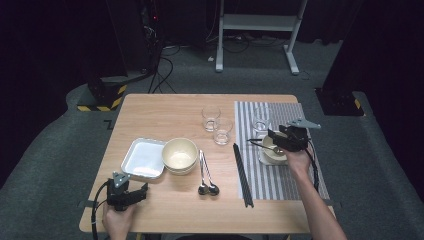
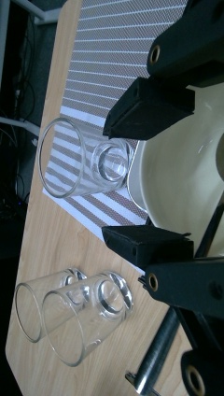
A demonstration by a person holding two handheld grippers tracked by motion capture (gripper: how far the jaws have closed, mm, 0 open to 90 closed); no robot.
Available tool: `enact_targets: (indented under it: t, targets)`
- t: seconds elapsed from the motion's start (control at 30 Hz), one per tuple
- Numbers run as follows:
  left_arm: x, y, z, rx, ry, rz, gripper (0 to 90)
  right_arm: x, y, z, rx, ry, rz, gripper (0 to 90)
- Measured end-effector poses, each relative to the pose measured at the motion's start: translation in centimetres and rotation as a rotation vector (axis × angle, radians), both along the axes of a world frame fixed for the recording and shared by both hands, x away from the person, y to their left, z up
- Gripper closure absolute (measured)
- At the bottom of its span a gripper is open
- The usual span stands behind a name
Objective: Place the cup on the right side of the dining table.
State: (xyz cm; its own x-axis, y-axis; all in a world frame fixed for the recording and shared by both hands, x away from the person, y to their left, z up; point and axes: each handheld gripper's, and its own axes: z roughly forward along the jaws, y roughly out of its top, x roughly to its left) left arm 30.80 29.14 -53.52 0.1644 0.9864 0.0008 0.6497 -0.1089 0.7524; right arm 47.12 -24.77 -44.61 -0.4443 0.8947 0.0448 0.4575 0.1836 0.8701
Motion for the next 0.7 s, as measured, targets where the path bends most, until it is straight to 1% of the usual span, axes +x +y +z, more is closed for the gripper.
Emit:
enact_targets:
  t: [0.07, 0.2, 0.27, 0.3, 0.37, 0.47, 0.67, 0.7]
  targets:
    - [0.0, 0.0, 0.0, 0.000, 0.000, 0.000, 16.3, -0.4, -0.1, 0.0, 0.012, -0.010, 0.002, 46.8]
    - [0.0, 0.0, 0.0, 0.000, 0.000, 0.001, 16.3, -1.1, 0.0, -0.2, 0.009, -0.016, 0.010, 47.8]
    - [0.0, 0.0, 0.0, 0.000, 0.000, 0.001, 16.3, -1.4, 0.0, -0.3, 0.018, -0.011, 0.013, 47.8]
    - [0.0, 0.0, 0.0, 0.002, 0.000, 0.001, 16.3, -1.5, 0.1, -0.4, 0.013, -0.008, 0.013, 47.9]
    - [0.0, 0.0, 0.0, 0.002, 0.000, 0.001, 16.3, -1.8, 0.1, -0.4, -0.003, -0.019, 0.010, 48.4]
    - [0.0, 0.0, 0.0, 0.000, -0.001, 0.003, 16.6, -2.2, 0.0, -0.6, 0.004, -0.026, 0.012, 49.1]
    - [0.0, 0.0, 0.0, -0.003, -0.002, 0.006, 16.9, -3.3, 0.0, -0.8, -0.014, -0.026, 0.016, 51.1]
    - [0.0, 0.0, 0.0, -0.003, -0.002, 0.006, 16.9, -3.5, 0.0, -0.8, -0.006, -0.029, 0.017, 51.5]
